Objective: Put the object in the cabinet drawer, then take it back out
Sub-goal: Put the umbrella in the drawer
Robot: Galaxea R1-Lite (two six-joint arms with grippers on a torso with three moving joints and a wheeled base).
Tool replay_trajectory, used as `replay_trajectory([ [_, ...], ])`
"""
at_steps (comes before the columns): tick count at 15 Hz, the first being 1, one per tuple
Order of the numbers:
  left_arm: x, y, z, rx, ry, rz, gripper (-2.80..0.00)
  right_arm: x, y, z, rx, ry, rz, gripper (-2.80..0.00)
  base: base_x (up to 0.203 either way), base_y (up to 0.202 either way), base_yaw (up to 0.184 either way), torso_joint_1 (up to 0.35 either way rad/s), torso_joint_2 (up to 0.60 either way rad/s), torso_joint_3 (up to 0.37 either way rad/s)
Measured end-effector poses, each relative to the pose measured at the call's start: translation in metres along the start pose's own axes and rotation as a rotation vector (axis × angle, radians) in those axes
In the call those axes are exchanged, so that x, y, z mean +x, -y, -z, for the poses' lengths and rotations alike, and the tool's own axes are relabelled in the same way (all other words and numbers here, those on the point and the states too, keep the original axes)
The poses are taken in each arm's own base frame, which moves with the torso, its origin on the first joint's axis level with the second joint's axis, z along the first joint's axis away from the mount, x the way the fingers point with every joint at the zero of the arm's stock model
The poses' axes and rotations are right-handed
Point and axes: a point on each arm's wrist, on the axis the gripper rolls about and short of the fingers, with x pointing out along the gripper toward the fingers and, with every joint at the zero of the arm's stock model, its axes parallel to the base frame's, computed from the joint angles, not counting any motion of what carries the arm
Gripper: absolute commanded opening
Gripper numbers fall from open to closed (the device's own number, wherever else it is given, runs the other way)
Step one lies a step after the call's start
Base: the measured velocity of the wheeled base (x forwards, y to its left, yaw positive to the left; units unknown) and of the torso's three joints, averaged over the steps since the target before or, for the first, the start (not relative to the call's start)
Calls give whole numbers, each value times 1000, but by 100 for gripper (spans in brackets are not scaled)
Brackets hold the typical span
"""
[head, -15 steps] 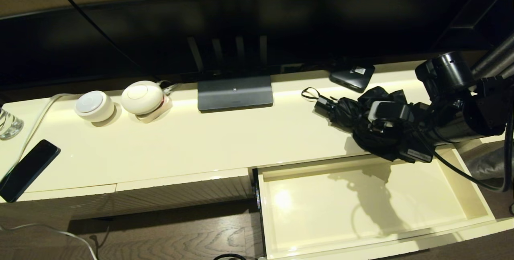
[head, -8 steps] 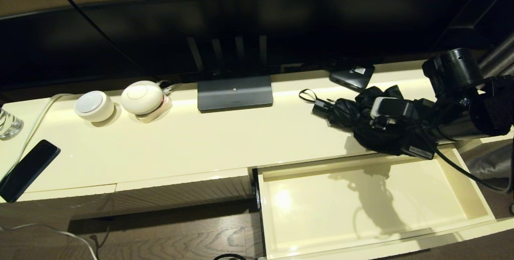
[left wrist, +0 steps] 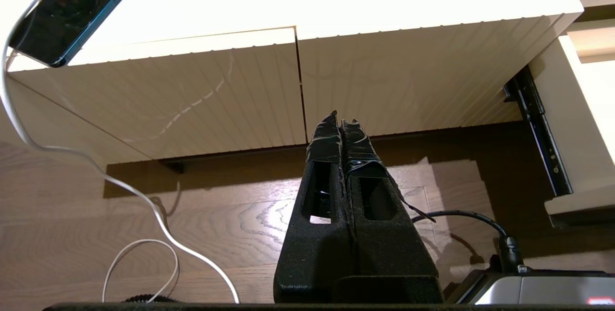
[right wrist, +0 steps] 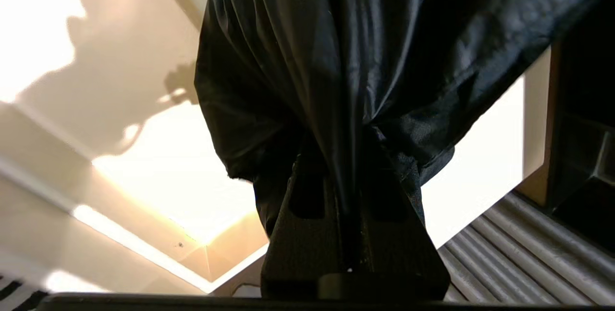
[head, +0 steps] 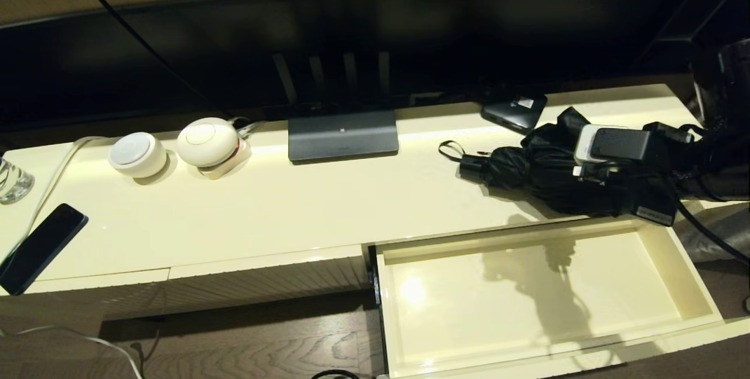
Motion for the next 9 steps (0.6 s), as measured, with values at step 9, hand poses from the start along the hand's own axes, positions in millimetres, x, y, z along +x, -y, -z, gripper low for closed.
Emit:
replay_trajectory([
  [9, 0, 0, 0, 0, -1, 0, -280, -54, -15, 16, 8, 70, -1, -280, 0, 0, 0, 0, 0, 0],
])
